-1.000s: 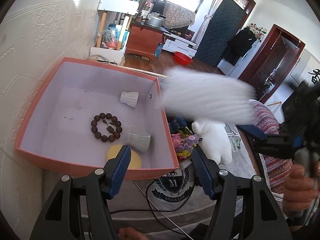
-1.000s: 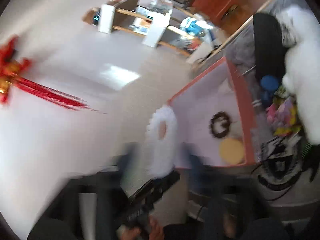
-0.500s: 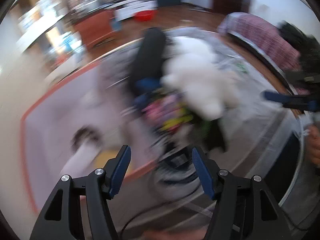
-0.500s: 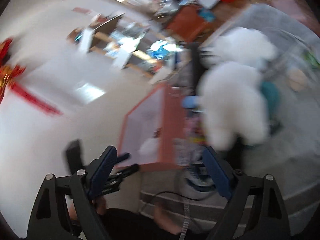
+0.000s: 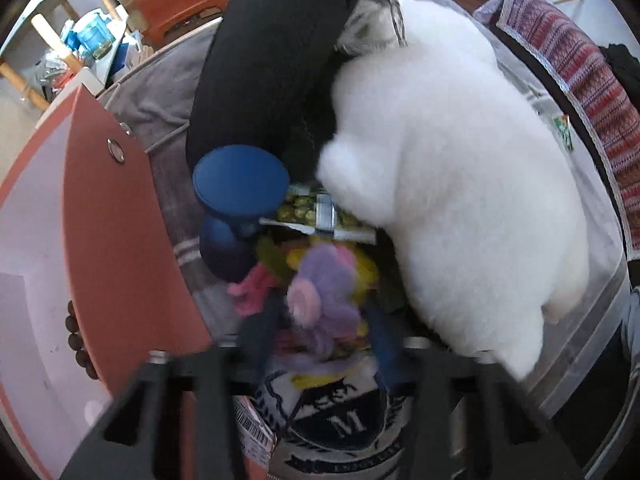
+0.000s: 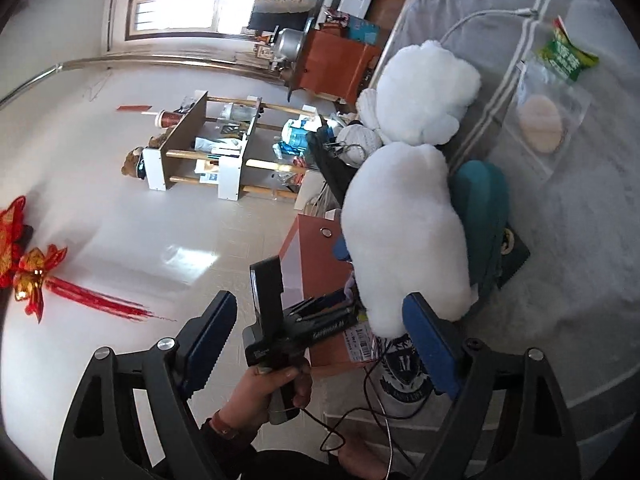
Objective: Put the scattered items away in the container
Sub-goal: 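Grasp the flower bouquet with the left tool and drop it in the box, then grasp the white plush bear with both tools and lower it into the box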
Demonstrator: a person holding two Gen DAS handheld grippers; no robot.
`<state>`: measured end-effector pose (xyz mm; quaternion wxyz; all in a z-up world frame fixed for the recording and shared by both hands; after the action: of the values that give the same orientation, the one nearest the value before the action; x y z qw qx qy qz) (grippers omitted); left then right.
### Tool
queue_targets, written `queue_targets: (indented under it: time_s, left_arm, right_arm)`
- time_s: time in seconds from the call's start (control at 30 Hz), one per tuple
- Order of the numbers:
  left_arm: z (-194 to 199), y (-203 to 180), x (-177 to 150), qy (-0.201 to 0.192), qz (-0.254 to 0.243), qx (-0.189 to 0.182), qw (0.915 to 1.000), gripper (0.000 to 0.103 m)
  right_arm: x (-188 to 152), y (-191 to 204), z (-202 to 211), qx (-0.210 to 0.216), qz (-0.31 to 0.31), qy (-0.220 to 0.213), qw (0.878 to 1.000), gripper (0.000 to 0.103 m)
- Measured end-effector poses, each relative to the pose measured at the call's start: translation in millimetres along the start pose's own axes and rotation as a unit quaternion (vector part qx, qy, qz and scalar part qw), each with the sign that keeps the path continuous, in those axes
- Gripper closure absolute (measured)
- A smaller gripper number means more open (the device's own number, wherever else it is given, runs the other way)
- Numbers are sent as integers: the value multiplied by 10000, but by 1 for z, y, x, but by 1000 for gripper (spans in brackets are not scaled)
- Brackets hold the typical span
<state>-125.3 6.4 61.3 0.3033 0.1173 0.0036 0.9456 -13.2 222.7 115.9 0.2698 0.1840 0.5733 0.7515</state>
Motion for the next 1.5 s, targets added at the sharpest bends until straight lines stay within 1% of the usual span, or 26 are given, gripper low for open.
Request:
queue_targets:
  time_s: [0.03,0.13,0.23,0.4,0.47,0.5,0.57,0.63,0.73,0.8,0.83,0.87,0.9,0.93,0.97,1.0,1.03,1.1,1.17,1.27,1.33,1.43,1.5]
  left_arm:
    - [4,-1,1,-45,-5,-54,10000,88]
    - [21,0,-3,-195,-2,-232,9995,90]
    - [45,3,-10,-360,140,-460,9982,90]
    - [97,15,-19,-661,323,-539,9958,90]
    - [128,24,-24,-846,418,-511,9942,90]
    - [145,29,-26,-952,463,-484,9932,90]
    - [176,46,-33,-1157,549,-317,9913,90]
    - [202,69,-43,-1306,742,-152,9885,90]
    - [224,103,-61,-1364,958,211,9858,90]
    - [233,130,-73,-1330,1218,487,9824,87]
    - [237,147,-80,-1210,1375,812,9797,79]
    - [236,159,-85,-1074,1454,981,9786,63]
    - [236,169,-90,-970,1531,1157,9766,52]
    - [237,175,-94,-927,1586,1331,9739,29]
    - [240,181,-98,-920,1642,1497,9707,17]
    - [242,186,-103,-944,1708,1598,9677,16]
    - [243,189,-106,-976,1792,1591,9659,16]
    - [243,192,-109,-1041,1939,1381,9657,16]
    - [241,189,-105,-1074,2017,1200,9661,16]
    - [227,165,-87,-1213,2062,580,9692,16]
    - [206,140,-67,-1211,2016,92,9719,16]
    - [164,95,-37,-1017,1876,-445,9759,16]
    - [137,66,-22,-876,1884,-904,9740,16]
  right_arm:
    - [-1,0,-2,7,-32,-2,10000,17]
    - [1,-3,-1,123,-166,8,9998,17]
    - [1,-2,-1,158,-178,-12,9997,17]
    - [1,-6,-1,76,-185,-22,9998,17]
    - [1,-11,-2,22,-257,-21,9997,17]
    - [2,-14,-2,-16,-304,-32,9995,17]
    - [2,-18,-3,-67,-342,-48,9994,17]
    - [2,-19,-2,-101,-354,-61,9993,17]
    - [2,-19,-3,-130,-331,-66,9993,17]
    - [2,-20,-4,-157,-326,-66,9993,17]
    - [1,-21,-4,-170,-328,-65,9993,17]
    - [1,-22,-4,-184,-335,-62,9992,17]
    - [2,-23,-5,-203,-356,-60,9991,17]
    - [2,-24,-5,-214,-377,-61,9990,17]
    - [2,-25,-5,-219,-402,-63,9989,17]
    - [3,-26,-5,-222,-422,-67,9988,17]
    - [3,-27,-5,-221,-434,-75,9988,17]
    - [3,-26,-5,-212,-426,-78,9988,17]
    - [3,-25,-6,-213,-409,-74,9989,17]
    - [3,-25,-6,-215,-413,-73,9989,17]
    - [3,-26,-6,-217,-414,-65,9989,17]
    - [3,-26,-7,-235,-411,-61,9989,17]
    - [3,-29,-8,-284,-434,-88,9986,17]
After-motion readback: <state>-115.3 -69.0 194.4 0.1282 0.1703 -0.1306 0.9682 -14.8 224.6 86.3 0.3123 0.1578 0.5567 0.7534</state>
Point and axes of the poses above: each gripper's, at about its wrist camera, not at the fingertips, and z roughly against the way its jaws point, y to its left, x to its top, the point moved 4 cm from there along -z, roughly the way its jaws point, and after that the axes turned 10 degrees about -z, right-handed, at the moved point
